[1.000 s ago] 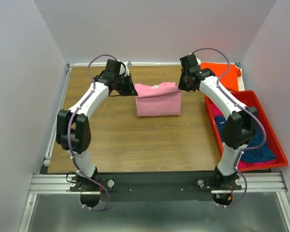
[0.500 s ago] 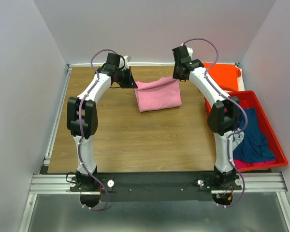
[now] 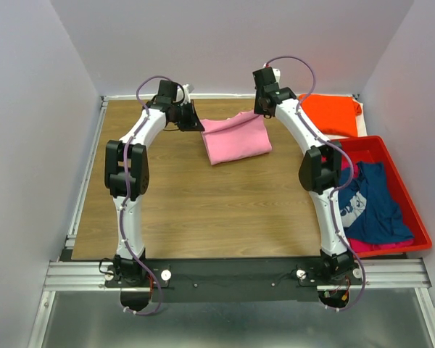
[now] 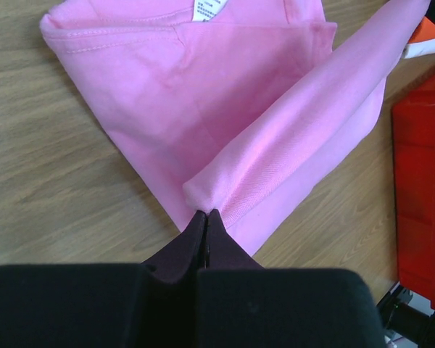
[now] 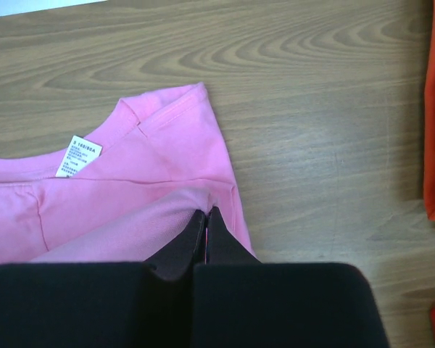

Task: Fold and stack the t-shirts
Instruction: Fold the tshirt

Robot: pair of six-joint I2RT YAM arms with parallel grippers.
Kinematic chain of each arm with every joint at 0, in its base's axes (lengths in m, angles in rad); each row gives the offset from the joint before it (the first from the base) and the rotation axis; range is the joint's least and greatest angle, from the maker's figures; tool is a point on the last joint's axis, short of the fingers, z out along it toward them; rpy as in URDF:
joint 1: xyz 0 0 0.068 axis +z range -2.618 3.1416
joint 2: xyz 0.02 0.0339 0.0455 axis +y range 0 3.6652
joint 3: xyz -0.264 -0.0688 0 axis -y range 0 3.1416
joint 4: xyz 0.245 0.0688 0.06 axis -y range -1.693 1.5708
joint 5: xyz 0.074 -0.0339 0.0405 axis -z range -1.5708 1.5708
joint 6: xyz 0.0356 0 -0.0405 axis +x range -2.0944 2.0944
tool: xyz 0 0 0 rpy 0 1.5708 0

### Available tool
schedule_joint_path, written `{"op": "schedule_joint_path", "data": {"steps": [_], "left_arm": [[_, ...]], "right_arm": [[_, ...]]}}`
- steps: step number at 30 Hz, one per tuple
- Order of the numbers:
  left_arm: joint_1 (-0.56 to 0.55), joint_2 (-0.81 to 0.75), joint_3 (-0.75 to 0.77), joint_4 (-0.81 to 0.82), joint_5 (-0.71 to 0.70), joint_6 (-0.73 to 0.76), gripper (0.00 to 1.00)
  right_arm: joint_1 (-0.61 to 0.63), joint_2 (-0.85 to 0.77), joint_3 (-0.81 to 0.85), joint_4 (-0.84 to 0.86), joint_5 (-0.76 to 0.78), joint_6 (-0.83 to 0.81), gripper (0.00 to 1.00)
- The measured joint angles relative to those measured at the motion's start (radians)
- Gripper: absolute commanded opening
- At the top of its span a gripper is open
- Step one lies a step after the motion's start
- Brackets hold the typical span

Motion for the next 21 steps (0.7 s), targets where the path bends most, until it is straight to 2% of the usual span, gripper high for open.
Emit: {"op": "schedule_joint_path", "data": {"steps": [21], "left_arm": [[0.003, -0.002, -0.022, 0.08, 0.012, -0.016, 0.0]], "right_arm": [[-0.001, -0.014, -0.037, 0.056, 0.001, -0.019, 0.0]]}}
